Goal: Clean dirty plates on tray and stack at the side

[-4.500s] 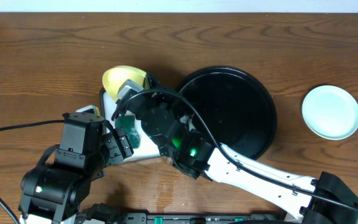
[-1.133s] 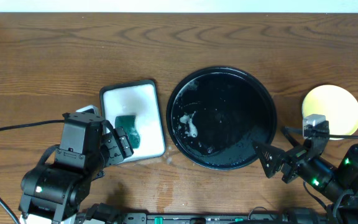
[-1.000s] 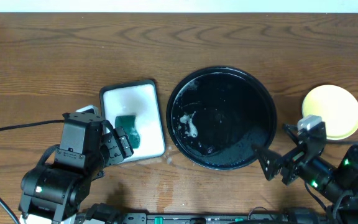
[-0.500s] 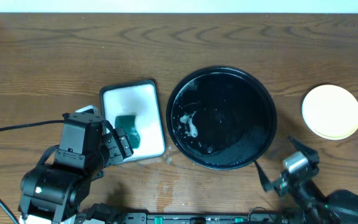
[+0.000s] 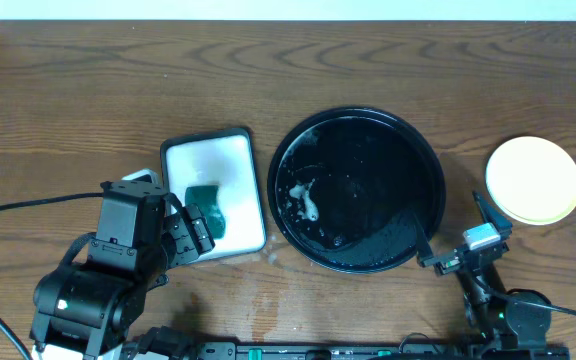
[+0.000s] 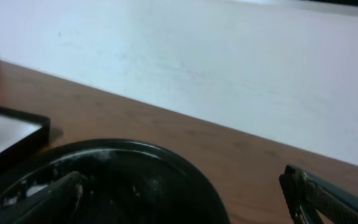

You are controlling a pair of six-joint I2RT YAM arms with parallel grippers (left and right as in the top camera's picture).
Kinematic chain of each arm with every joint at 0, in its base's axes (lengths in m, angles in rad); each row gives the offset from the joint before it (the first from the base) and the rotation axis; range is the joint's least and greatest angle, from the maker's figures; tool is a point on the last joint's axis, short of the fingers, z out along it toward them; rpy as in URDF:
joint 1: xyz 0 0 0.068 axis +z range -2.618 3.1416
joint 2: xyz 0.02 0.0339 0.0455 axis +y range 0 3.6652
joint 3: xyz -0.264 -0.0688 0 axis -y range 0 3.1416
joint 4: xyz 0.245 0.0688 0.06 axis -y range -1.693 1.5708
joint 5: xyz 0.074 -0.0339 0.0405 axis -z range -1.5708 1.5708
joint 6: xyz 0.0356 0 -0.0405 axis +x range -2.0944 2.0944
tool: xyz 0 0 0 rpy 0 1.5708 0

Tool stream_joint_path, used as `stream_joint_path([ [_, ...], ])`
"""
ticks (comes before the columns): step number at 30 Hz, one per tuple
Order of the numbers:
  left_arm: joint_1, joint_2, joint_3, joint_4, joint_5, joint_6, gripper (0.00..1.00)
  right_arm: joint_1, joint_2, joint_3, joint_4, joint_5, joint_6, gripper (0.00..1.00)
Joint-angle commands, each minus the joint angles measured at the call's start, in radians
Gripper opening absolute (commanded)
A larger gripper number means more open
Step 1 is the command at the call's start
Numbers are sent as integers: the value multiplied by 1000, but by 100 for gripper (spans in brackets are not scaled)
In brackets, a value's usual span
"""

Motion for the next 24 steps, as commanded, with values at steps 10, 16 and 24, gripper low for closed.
stream_joint_path([
  [10, 3, -1, 16, -4, -1, 13, 88, 6, -6, -53, -14, 78, 99, 99],
  [16, 3, -1, 16, -4, -1, 13, 88, 6, -4, -53, -51, 78, 99, 99],
  [24, 3, -1, 16, -4, -1, 13, 88, 6, -4, -53, -51, 78, 99, 99],
])
